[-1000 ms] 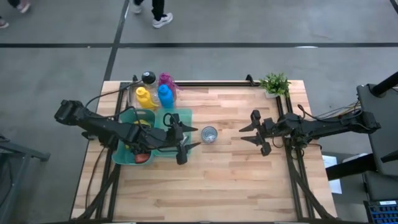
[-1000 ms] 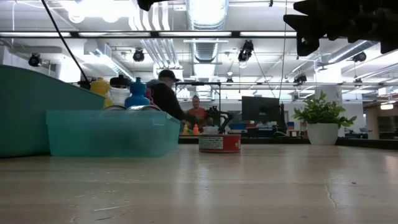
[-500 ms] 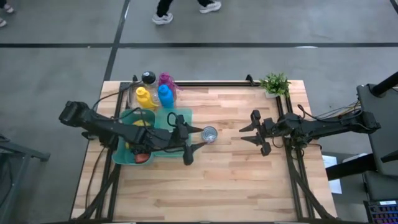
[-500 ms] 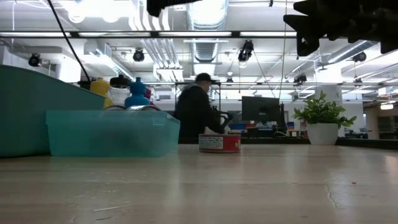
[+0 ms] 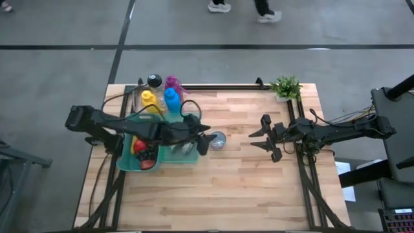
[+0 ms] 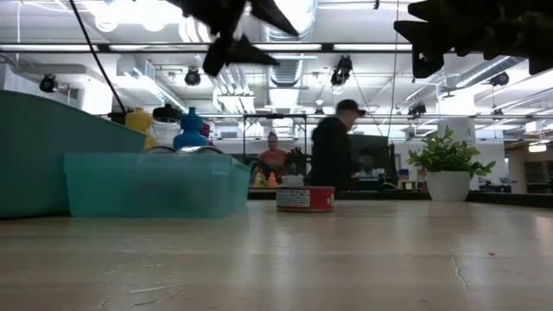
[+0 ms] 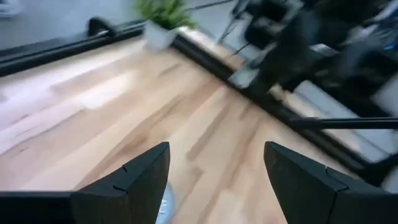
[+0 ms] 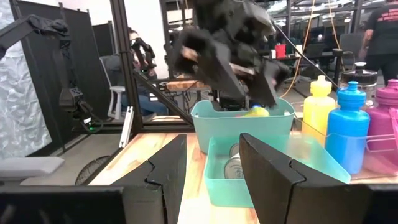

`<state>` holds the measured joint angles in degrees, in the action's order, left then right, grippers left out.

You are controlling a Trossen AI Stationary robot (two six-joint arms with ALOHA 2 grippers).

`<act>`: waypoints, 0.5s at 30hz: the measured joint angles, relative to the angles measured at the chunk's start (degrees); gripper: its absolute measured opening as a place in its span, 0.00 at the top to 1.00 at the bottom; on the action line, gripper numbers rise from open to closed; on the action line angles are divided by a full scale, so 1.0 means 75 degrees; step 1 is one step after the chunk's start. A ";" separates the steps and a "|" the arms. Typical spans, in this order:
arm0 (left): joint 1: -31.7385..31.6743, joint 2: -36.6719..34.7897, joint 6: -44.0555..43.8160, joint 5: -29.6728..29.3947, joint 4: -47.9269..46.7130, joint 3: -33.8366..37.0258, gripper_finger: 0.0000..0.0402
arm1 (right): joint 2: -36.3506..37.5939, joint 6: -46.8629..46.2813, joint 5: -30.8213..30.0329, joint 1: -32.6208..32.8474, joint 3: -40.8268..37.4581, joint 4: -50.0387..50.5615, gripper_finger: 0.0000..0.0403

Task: Pick & Place Food Item
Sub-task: Put the red tuna can into the light green bin

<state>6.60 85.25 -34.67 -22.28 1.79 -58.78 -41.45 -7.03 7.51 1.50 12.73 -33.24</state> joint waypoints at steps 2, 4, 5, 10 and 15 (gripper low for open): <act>-0.0151 0.0238 -0.0039 0.0005 -0.0045 -0.0006 0.34 | 0.0000 -0.0001 -0.0003 0.0000 0.0000 0.0008 0.64; -0.0223 0.0479 -0.0013 0.0002 -0.0010 -0.0018 0.34 | 0.0000 0.0000 -0.0002 0.0000 0.0000 0.0010 0.64; -0.0243 0.0605 -0.0012 0.0008 0.0109 -0.0035 0.34 | -0.0003 0.0000 -0.0006 0.0000 0.0000 0.0016 0.64; -0.0256 0.1186 0.0019 0.0483 0.0181 -0.0347 0.34 | -0.0023 -0.0015 0.0386 -0.0006 -0.0004 0.0062 0.64; -0.0375 0.1502 -0.0265 0.0958 0.0093 -0.0710 0.34 | -0.0099 0.0012 0.0648 -0.0005 -0.0006 0.0042 0.64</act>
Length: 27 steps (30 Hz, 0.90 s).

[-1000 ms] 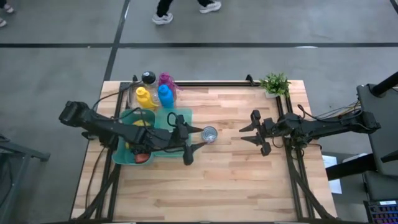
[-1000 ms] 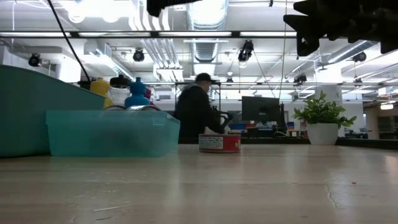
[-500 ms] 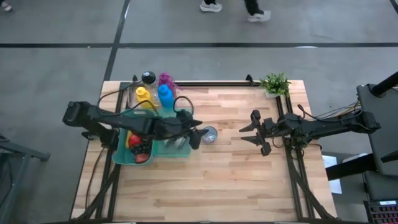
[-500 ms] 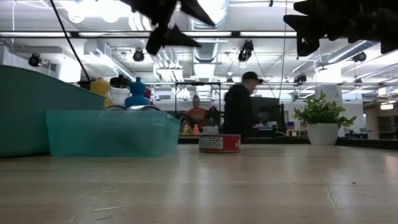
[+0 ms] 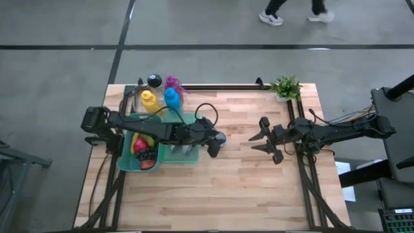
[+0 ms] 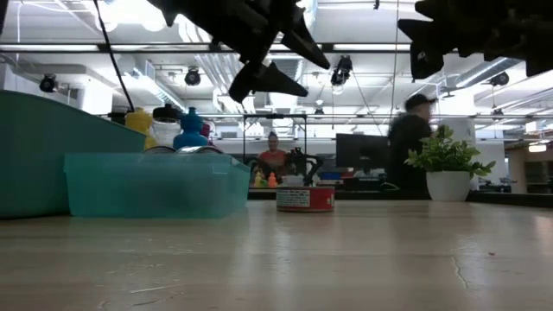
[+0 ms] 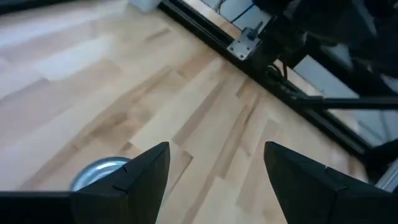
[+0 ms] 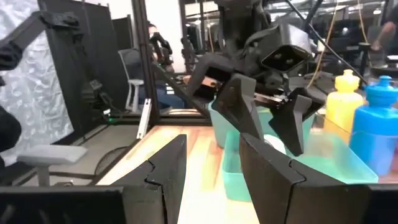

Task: Pick & Place Food Item
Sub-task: Put the red tuna can into the light green bin

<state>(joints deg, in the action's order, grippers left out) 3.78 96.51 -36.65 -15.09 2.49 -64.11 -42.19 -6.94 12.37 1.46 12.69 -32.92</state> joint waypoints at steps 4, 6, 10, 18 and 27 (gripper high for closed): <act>-0.0154 0.0064 -0.0510 0.0255 -0.0512 -0.0189 0.34 | -0.0027 0.0005 -0.0037 0.0007 -0.0006 0.0003 0.64; -0.0222 0.0064 -0.0525 0.0278 -0.0663 -0.0179 0.34 | -0.0030 0.0000 -0.0045 0.0005 -0.0006 0.0016 0.64; -0.0330 0.0094 -0.0719 0.0279 -0.0944 -0.0159 0.34 | -0.0033 -0.0002 -0.0045 0.0005 -0.0009 0.0017 0.64; -0.0461 0.0160 -0.0703 0.0302 -0.1108 -0.0159 0.34 | -0.0038 -0.0026 -0.0048 0.0005 -0.0009 -0.0106 0.64; -0.0599 0.0163 -0.0062 0.0365 -0.1169 -0.0156 0.34 | -0.0095 -0.1416 -0.0212 -0.0001 -0.0065 0.0014 0.64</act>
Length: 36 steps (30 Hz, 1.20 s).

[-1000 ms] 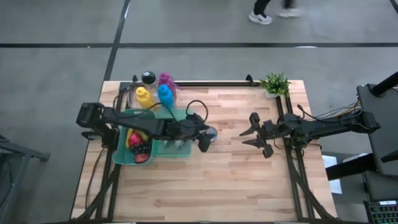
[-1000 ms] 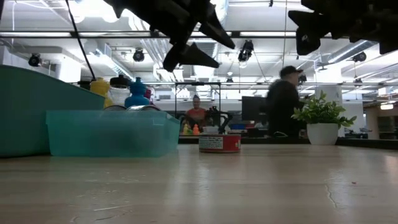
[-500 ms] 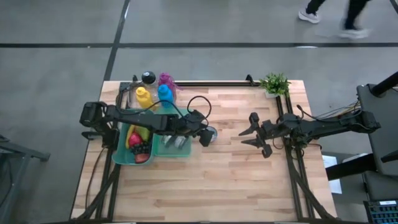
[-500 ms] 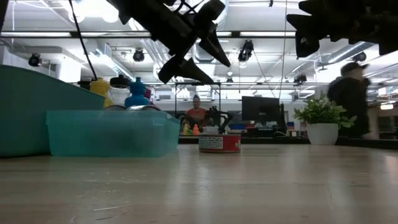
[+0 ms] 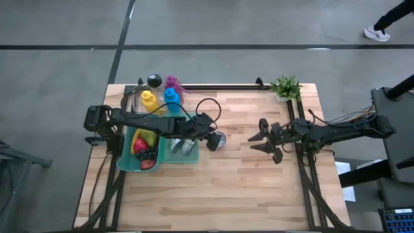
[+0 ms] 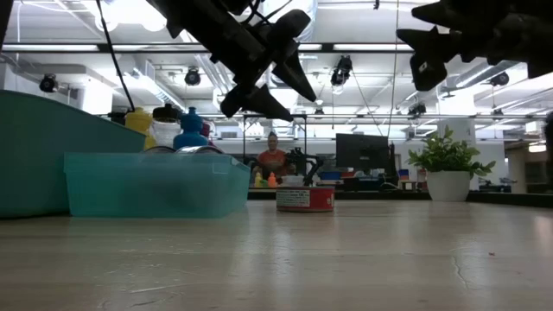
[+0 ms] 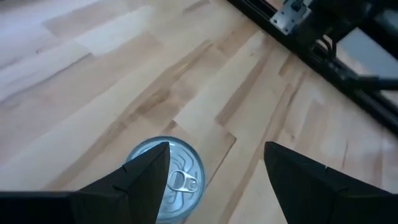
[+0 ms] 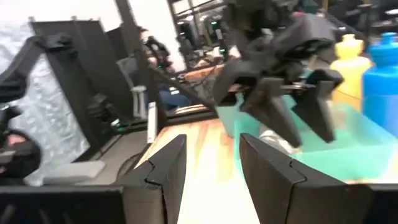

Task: Pick & Place Food Item
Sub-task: Put the red tuna can into the light green bin

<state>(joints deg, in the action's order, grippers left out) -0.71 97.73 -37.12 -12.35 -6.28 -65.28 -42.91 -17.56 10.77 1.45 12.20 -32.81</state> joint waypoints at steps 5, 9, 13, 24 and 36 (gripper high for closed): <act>-0.0003 0.0000 0.1099 0.0079 0.0029 -0.0003 0.34 | -0.0045 0.0248 -0.0452 0.0000 0.0054 -0.0037 0.64; -0.0020 0.0000 0.1940 0.0047 0.0045 -0.0003 0.34 | -0.0111 0.1308 -0.0131 0.0023 -0.0181 0.0395 0.64; -0.0041 -0.0012 0.1813 -0.0010 0.0151 -0.0003 0.34 | -0.0234 0.1350 -0.0169 0.0020 -0.0314 0.0270 0.64; -0.0032 -0.0023 0.1751 -0.0010 0.0247 -0.0006 0.34 | -0.0261 0.0168 -0.0250 0.0020 -0.0284 0.0093 0.64; -0.0070 -0.0026 0.2616 0.0235 0.0232 -0.0184 0.34 | -0.0818 0.0196 -0.0763 0.0016 -0.0284 0.0174 0.64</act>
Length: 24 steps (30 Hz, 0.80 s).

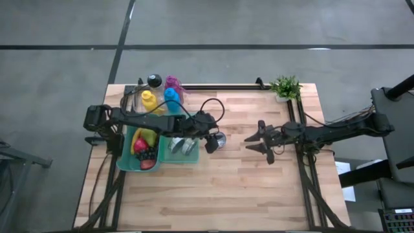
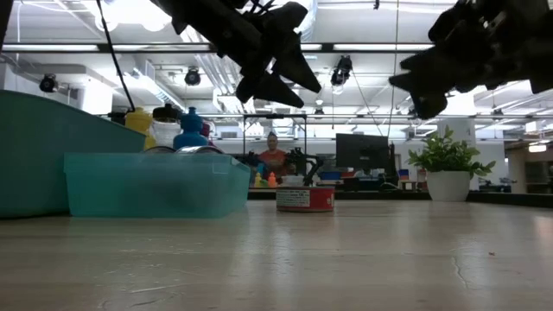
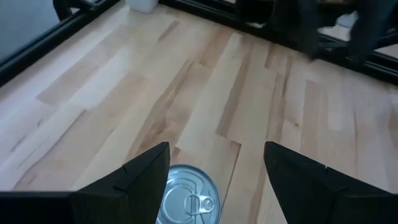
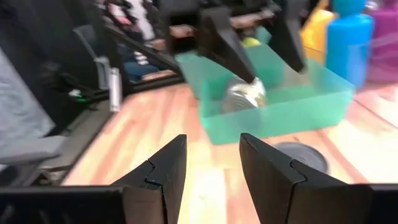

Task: Pick & Place Food Item
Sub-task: Put the red tuna can into the light green bin

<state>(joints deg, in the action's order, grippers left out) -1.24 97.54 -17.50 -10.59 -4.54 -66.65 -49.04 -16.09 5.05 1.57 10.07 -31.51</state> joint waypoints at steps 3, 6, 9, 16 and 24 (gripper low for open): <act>-0.0060 0.0000 -0.0035 0.0020 0.0000 -0.0043 0.34 | -0.0241 -0.0066 -0.0398 -0.0011 0.0000 0.0007 0.64; -0.0143 0.0079 -0.0035 0.0017 0.0025 -0.0041 0.34 | -0.0487 -0.0062 -0.0503 -0.0022 0.0000 0.0001 0.64; -0.0223 0.0389 -0.0034 0.0017 0.0042 -0.0041 0.34 | -0.0763 0.0111 -0.0795 -0.0009 0.0002 -0.0029 0.64; -0.0286 0.1132 0.1006 0.0507 0.0058 -0.0050 0.34 | -0.1165 0.0444 -0.2065 -0.0018 0.0012 0.0125 0.64; -0.0379 0.1213 0.1897 0.0329 -0.1628 -0.0937 0.34 | -0.1494 0.0368 -0.1979 -0.0010 0.0099 0.0325 0.64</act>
<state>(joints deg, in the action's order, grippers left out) -4.08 106.64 -3.27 -8.12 -16.75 -73.68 -60.25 -13.33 -9.80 1.50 10.81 -29.07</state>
